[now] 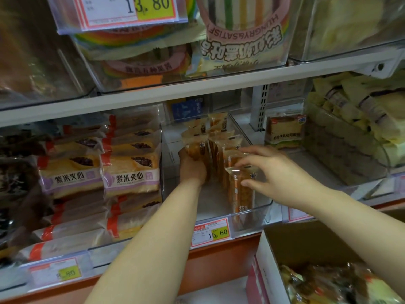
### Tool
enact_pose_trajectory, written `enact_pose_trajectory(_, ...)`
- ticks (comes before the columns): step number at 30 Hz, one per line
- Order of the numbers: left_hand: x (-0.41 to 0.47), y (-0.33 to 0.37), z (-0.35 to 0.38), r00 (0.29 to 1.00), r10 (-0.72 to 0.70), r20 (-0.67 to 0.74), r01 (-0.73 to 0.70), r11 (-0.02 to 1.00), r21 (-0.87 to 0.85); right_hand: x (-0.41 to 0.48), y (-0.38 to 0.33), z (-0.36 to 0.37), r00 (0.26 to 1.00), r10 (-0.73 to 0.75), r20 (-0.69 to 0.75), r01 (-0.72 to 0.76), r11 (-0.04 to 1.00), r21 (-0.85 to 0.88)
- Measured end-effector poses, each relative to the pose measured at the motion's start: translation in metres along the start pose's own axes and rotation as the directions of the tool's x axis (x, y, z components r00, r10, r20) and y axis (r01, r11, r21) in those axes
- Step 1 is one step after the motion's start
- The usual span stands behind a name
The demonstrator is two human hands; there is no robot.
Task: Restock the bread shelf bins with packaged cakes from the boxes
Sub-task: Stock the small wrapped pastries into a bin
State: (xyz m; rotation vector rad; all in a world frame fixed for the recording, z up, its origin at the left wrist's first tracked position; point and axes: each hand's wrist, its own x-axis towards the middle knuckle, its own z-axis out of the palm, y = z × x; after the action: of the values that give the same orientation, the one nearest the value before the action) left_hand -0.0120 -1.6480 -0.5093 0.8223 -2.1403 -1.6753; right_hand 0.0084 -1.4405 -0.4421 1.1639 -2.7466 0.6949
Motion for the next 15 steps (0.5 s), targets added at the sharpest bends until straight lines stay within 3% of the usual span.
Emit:
enact_pose_trajectory(5,-0.009,0.007,-0.001,0.996,0.071,0.057,-0.067,0.995,-0.069,-0.001,0.0,0.001,1.0,-0.001,-0.003,0.001,1.0,-0.005)
enact_pose_trajectory(9,-0.009,0.007,0.002,0.983,0.086,0.163,-0.089,0.996,0.014,0.0,0.0,0.001,1.0,-0.004,-0.007,0.003,1.0,-0.009)
enact_pose_trajectory(15,-0.01,0.01,0.004,0.984,0.103,0.144,-0.107,0.994,0.019,-0.001,-0.001,0.001,1.0,-0.011,-0.013,0.01,0.999,-0.035)
